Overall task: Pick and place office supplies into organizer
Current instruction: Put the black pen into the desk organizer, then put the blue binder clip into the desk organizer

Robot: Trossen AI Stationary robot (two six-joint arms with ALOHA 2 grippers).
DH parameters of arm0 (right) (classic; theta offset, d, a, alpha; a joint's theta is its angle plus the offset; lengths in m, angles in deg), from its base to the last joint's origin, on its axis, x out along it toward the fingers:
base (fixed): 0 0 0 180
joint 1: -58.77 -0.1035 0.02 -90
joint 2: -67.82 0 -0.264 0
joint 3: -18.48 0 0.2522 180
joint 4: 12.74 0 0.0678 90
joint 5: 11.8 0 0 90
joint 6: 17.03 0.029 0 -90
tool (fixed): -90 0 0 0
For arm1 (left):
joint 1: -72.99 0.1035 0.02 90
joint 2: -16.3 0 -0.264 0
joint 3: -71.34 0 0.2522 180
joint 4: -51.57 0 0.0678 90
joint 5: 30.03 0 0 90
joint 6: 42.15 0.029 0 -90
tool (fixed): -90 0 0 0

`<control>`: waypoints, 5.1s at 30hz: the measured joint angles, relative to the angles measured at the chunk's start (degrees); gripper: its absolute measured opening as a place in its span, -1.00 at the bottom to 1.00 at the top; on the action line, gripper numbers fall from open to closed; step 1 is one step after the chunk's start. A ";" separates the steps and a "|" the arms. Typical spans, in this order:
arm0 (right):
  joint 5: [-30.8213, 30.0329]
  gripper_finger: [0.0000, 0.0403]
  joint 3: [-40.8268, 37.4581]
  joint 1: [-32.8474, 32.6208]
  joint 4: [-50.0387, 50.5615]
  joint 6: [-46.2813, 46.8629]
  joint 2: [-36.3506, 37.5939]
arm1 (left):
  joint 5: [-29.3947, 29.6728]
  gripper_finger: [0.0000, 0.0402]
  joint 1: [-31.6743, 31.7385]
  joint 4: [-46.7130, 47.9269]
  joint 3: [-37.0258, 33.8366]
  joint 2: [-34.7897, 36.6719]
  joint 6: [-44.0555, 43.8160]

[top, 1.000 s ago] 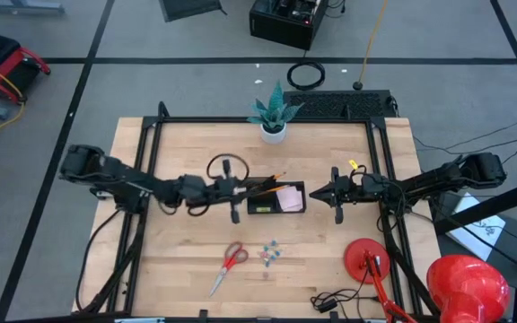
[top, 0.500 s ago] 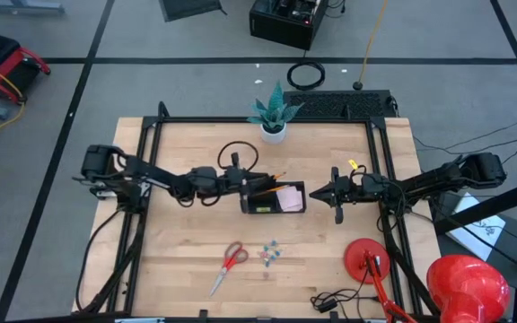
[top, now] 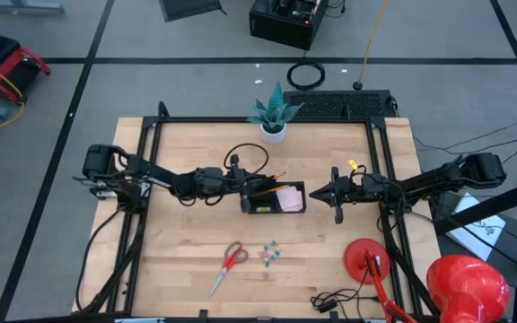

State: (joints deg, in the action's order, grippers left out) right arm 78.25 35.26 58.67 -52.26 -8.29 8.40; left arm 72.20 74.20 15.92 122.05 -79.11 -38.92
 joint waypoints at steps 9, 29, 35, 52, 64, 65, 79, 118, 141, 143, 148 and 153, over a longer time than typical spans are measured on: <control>0.00 -0.98 -0.01 0.00 -0.42 0.48 0.00 | -0.16 -0.83 1.03 -0.60 0.00 -1.16 -4.05; 0.00 -0.98 -0.02 0.01 -0.44 0.46 -0.02 | 0.97 -0.79 1.03 -4.61 0.02 -7.83 -5.52; 0.00 -0.98 -0.02 0.02 -0.42 0.46 -0.02 | 0.84 -0.51 1.01 -4.68 0.02 -7.82 -5.65; 0.00 -0.98 -0.02 0.00 -0.28 0.02 -0.02 | 0.81 -0.21 -10.34 0.09 0.00 9.21 11.88; 0.17 -0.98 -0.01 0.00 0.01 0.02 -0.01 | 23.79 -0.94 -26.64 24.97 -0.02 25.15 20.20; 0.17 -0.98 -0.01 0.00 0.02 0.02 -0.02 | 23.22 -0.94 -25.52 26.17 -0.02 26.84 19.60; 2.66 -0.98 -0.02 0.02 -3.48 -2.68 0.00 | 8.21 -0.99 -16.06 0.78 -26.19 42.43 14.26; 5.87 -1.00 14.29 -9.05 7.59 -31.95 -2.17 | 8.58 -0.98 -5.68 -1.56 -35.82 43.25 16.60; -8.81 -0.75 37.03 -23.30 20.23 -18.16 -31.99 | 16.29 -0.94 -5.61 2.13 -35.82 43.25 14.76; -8.83 -0.65 39.63 -22.17 22.17 -15.93 -34.19 | 16.32 -0.89 -5.61 2.26 -35.82 43.25 16.45; -5.59 -0.38 43.54 -19.12 23.40 -9.87 -37.83 | 16.35 -0.82 -5.61 3.80 -35.82 43.25 17.75; 7.13 -0.26 43.71 -17.67 26.65 -6.20 -38.10 | 16.34 -0.84 -4.49 3.99 -35.82 43.25 18.77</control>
State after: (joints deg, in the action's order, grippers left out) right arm 85.38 78.98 41.00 -25.60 -14.49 -29.69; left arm 88.54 69.71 19.91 86.22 -35.86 -20.15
